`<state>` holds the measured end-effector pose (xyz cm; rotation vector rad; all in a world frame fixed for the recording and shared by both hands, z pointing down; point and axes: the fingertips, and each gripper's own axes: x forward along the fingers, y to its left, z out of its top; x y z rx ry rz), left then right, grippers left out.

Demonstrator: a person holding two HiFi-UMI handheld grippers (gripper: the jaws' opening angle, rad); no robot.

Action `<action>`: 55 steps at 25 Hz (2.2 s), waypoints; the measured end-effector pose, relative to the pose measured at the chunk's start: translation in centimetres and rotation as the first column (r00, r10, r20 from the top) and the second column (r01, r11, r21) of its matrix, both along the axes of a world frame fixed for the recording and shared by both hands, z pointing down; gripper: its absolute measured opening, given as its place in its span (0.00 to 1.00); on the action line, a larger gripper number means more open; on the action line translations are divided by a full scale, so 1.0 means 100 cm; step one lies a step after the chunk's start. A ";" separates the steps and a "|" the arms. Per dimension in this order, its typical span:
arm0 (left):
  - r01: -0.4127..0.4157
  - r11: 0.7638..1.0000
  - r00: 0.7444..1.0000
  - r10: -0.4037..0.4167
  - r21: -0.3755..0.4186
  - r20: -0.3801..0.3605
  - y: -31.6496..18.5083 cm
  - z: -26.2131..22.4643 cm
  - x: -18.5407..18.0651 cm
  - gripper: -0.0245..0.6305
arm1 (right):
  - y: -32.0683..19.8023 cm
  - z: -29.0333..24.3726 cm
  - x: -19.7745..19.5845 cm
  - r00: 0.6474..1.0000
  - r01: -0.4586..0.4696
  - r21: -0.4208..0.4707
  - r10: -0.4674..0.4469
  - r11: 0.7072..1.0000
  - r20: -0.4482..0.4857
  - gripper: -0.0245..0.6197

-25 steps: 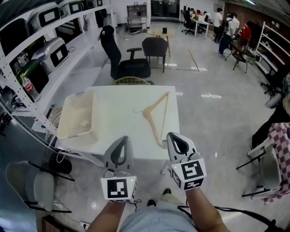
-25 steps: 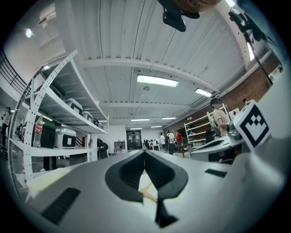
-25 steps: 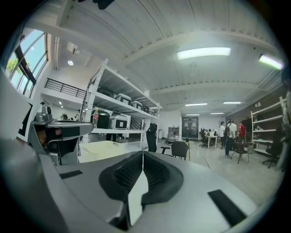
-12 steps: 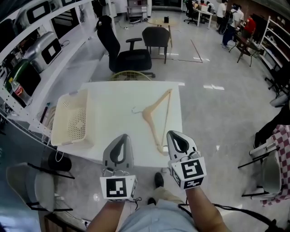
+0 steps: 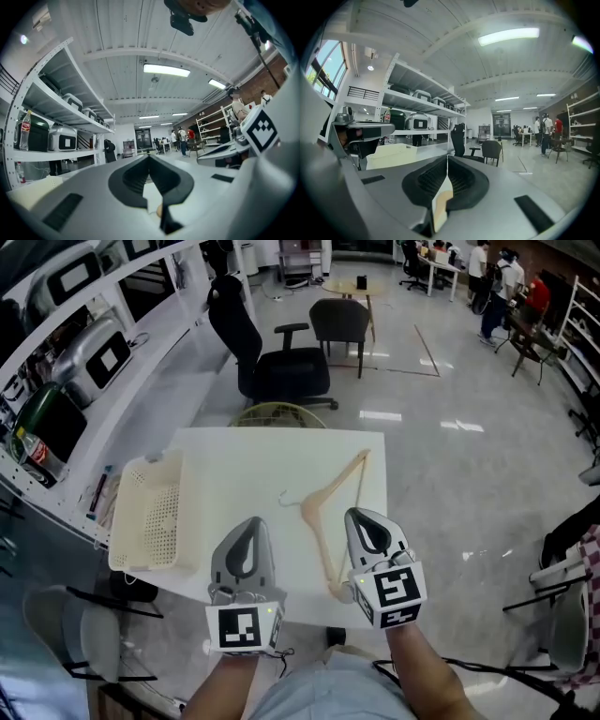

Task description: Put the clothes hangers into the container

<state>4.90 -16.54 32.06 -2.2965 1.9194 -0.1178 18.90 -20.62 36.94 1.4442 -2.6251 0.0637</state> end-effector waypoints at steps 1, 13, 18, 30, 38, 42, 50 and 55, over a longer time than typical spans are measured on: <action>0.006 1.000 1.000 -0.006 -0.004 -0.008 -0.006 -0.002 0.001 0.06 | -0.008 -0.002 0.000 1.000 0.006 0.004 -0.006 1.000 0.001 0.06; 0.060 0.998 0.998 -0.060 0.012 0.005 -0.047 -0.002 -0.015 0.06 | -0.058 -0.006 -0.015 0.999 0.052 0.011 -0.052 0.999 -0.011 0.06; 0.039 0.998 0.998 -0.041 -0.048 -0.042 -0.061 0.021 -0.025 0.06 | -0.071 0.022 -0.027 0.998 0.038 -0.044 -0.040 0.998 -0.038 0.06; -0.014 0.978 0.995 -0.007 -0.209 -0.099 -0.087 0.087 -0.052 0.06 | -0.070 0.128 -0.059 0.991 0.015 -0.285 -0.051 0.958 -0.120 0.11; -0.049 0.953 0.992 0.012 -0.300 -0.123 -0.102 0.137 -0.061 0.06 | -0.072 0.205 -0.071 0.979 -0.016 -0.420 -0.071 0.907 -0.190 0.30; -0.046 0.941 0.990 -0.001 -0.336 -0.138 -0.107 0.154 -0.071 0.06 | -0.069 0.223 -0.076 0.961 -0.034 -0.430 -0.089 0.902 -0.263 0.32; -0.053 0.932 0.986 -0.007 -0.359 -0.165 -0.119 0.173 -0.080 0.06 | -0.076 0.242 -0.079 0.928 -0.111 -0.491 -0.086 0.864 -0.362 0.32; -0.055 0.927 0.985 -0.011 -0.372 -0.173 -0.125 0.180 -0.086 0.06 | -0.076 0.246 -0.079 0.945 -0.107 -0.579 -0.099 0.808 -0.313 0.28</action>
